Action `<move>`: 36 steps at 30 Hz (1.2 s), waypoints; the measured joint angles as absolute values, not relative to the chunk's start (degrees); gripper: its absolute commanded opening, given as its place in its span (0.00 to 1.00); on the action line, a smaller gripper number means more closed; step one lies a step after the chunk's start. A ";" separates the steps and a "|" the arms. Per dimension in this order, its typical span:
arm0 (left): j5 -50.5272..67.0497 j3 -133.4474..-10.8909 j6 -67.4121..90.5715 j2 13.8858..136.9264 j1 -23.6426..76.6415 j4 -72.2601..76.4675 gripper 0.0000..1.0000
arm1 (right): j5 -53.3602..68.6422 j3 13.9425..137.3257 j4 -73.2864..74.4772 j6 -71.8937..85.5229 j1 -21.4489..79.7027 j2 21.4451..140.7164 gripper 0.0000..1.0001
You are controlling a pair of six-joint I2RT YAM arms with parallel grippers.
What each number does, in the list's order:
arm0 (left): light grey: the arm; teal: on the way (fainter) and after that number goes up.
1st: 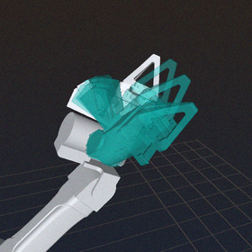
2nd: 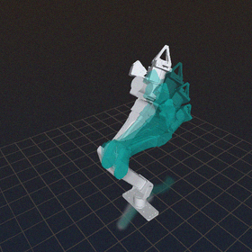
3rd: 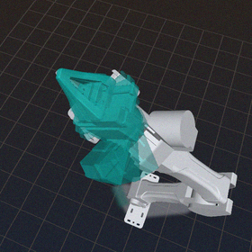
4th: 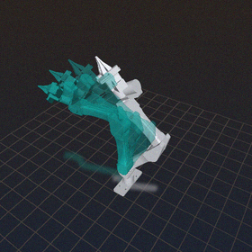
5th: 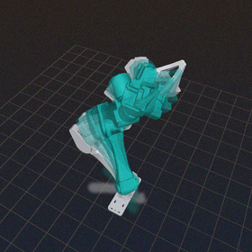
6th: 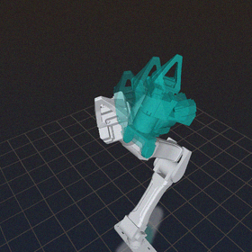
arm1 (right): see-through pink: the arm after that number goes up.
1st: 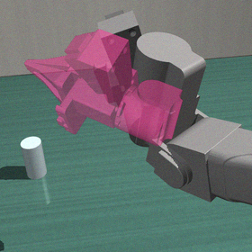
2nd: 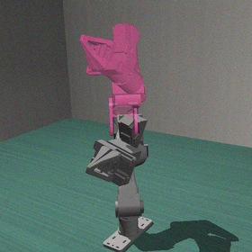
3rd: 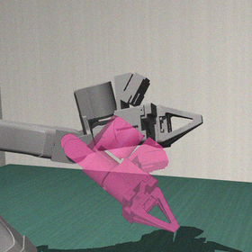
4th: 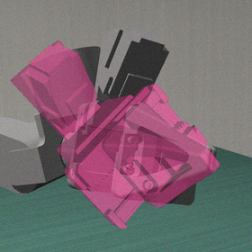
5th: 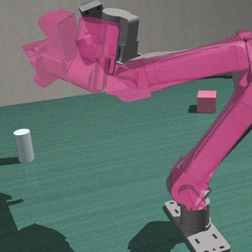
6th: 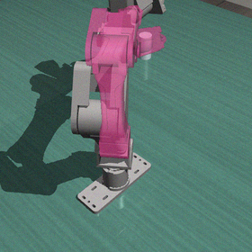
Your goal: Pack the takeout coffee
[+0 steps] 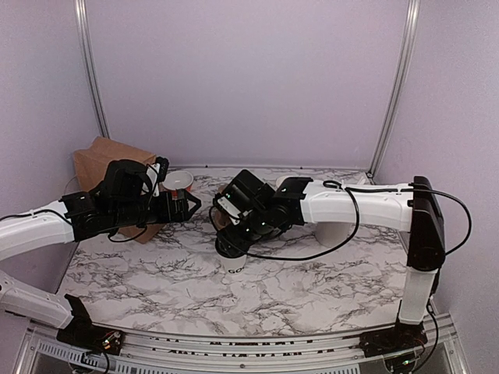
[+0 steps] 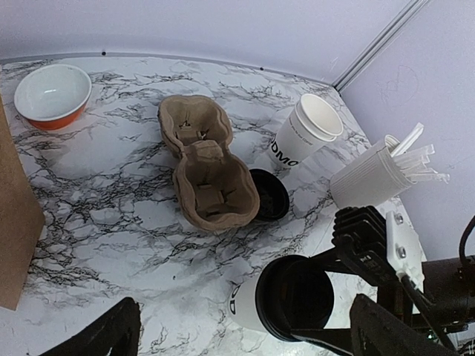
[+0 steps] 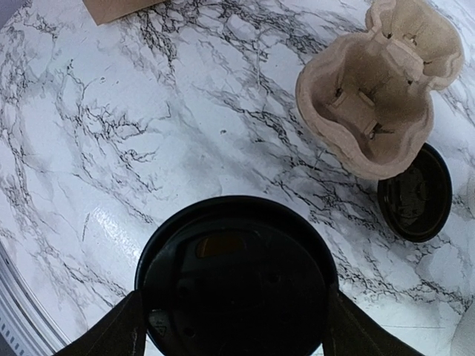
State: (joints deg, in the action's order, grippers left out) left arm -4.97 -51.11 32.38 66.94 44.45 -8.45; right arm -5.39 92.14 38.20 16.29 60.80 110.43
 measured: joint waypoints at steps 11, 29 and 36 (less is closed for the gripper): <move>-4.97 -51.11 32.77 66.96 44.45 -8.47 0.99 | -6.83 93.10 39.09 17.89 61.28 111.11 0.78; -4.97 -51.11 32.77 66.94 44.45 -8.47 0.99 | -8.67 93.95 40.14 19.49 61.49 111.74 0.65; -4.80 -51.11 32.75 66.96 44.45 -8.45 0.99 | -11.99 89.93 42.24 21.91 61.54 107.94 0.63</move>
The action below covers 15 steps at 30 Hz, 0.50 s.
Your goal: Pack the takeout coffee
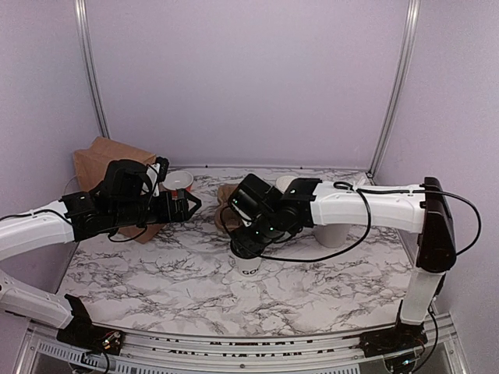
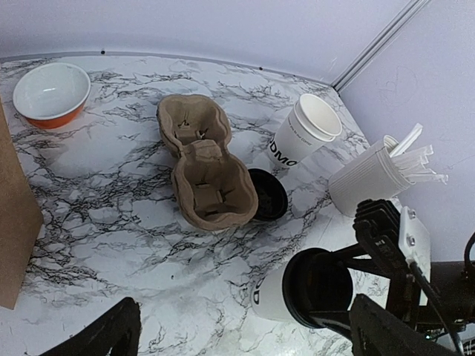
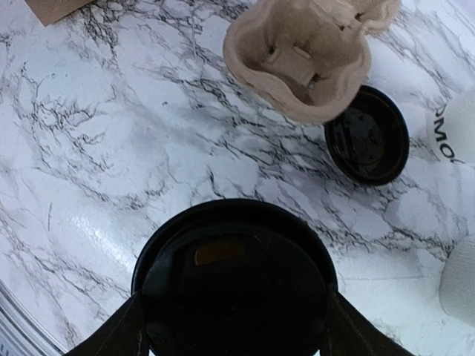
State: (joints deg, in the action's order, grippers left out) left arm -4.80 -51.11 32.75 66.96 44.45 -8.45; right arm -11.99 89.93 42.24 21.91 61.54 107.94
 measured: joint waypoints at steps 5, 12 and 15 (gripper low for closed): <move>-3.86 -51.62 32.71 68.34 44.45 -8.40 0.99 | -14.52 81.10 43.83 25.28 60.71 98.59 0.63; -1.83 -54.15 32.29 72.60 44.45 -8.08 0.99 | -17.52 66.28 45.89 30.59 54.87 83.20 0.62; -1.06 -55.40 32.05 74.11 44.45 -7.79 0.99 | -18.76 60.05 47.72 32.84 50.76 77.19 0.61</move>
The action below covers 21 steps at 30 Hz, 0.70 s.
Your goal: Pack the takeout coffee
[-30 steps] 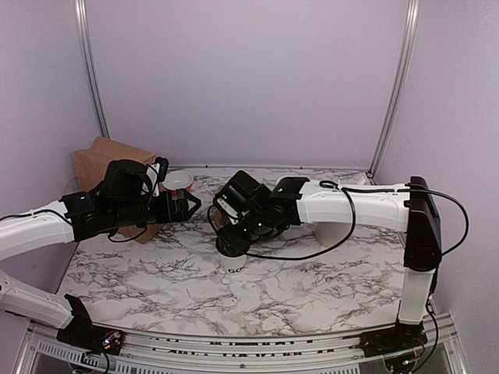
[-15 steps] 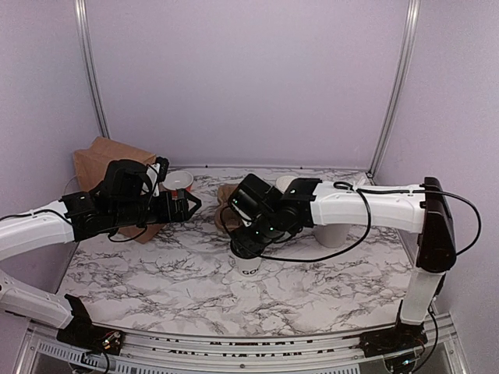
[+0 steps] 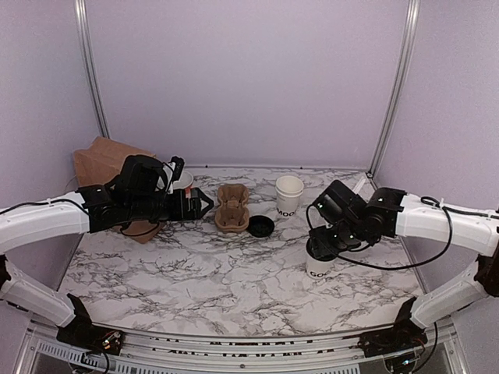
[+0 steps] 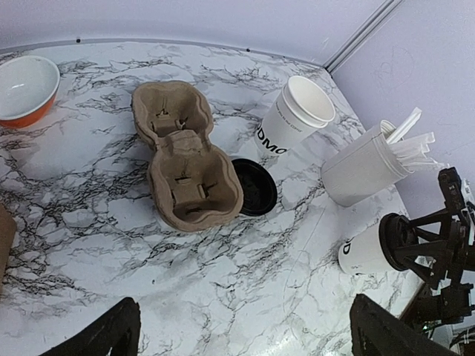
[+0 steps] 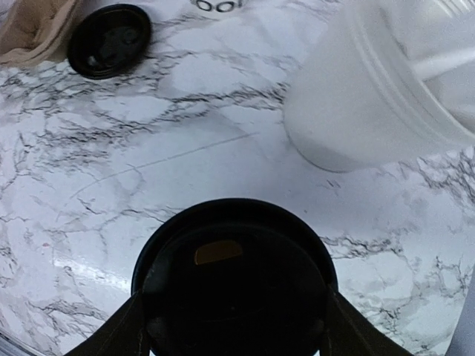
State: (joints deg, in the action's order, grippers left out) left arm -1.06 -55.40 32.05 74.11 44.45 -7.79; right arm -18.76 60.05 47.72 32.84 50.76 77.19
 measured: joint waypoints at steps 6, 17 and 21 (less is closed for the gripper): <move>0.23 -56.53 31.51 75.83 44.45 -7.35 0.99 | -20.05 51.62 50.70 35.48 40.38 66.22 0.60; 1.08 -56.53 30.50 75.92 44.45 -7.31 0.99 | -21.06 48.36 52.69 36.99 33.76 61.67 0.75; 1.21 -56.53 30.50 75.92 44.45 -7.29 0.99 | -21.04 48.36 52.86 37.74 33.74 60.82 0.89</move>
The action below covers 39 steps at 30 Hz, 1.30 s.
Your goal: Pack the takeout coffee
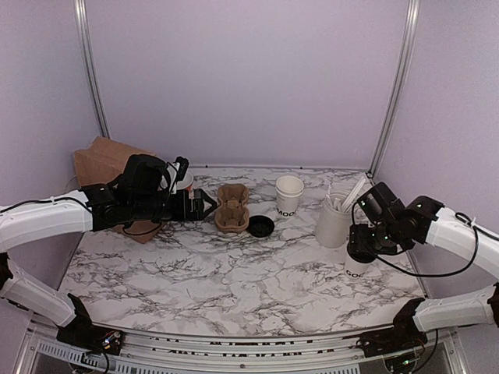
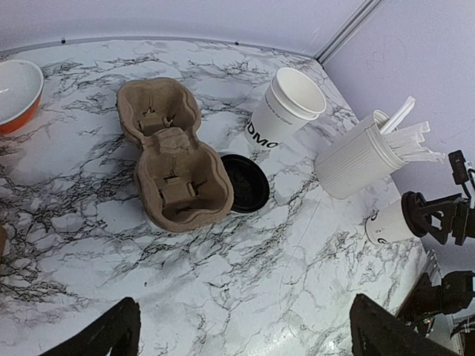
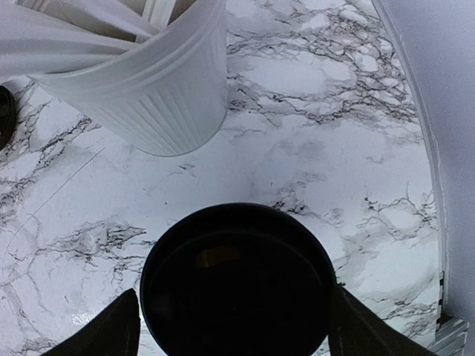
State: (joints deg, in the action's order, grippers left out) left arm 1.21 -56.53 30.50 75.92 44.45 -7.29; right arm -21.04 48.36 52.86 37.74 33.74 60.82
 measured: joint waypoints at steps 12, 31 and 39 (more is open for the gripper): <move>1.65 -56.53 30.52 75.94 44.45 -7.27 0.99 | -21.10 48.82 54.41 38.41 33.71 58.87 0.93; 1.69 -56.53 30.59 75.92 44.34 -7.22 0.99 | -20.67 58.96 52.88 35.09 33.67 55.48 1.00; 1.08 -56.42 31.11 74.59 43.53 -7.31 0.99 | -16.91 67.57 48.38 30.57 36.58 61.69 1.00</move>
State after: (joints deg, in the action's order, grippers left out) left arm 1.08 -56.42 31.11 74.59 43.53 -7.31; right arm -16.91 67.57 48.38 30.57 36.58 61.69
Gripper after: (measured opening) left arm 0.993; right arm 0.998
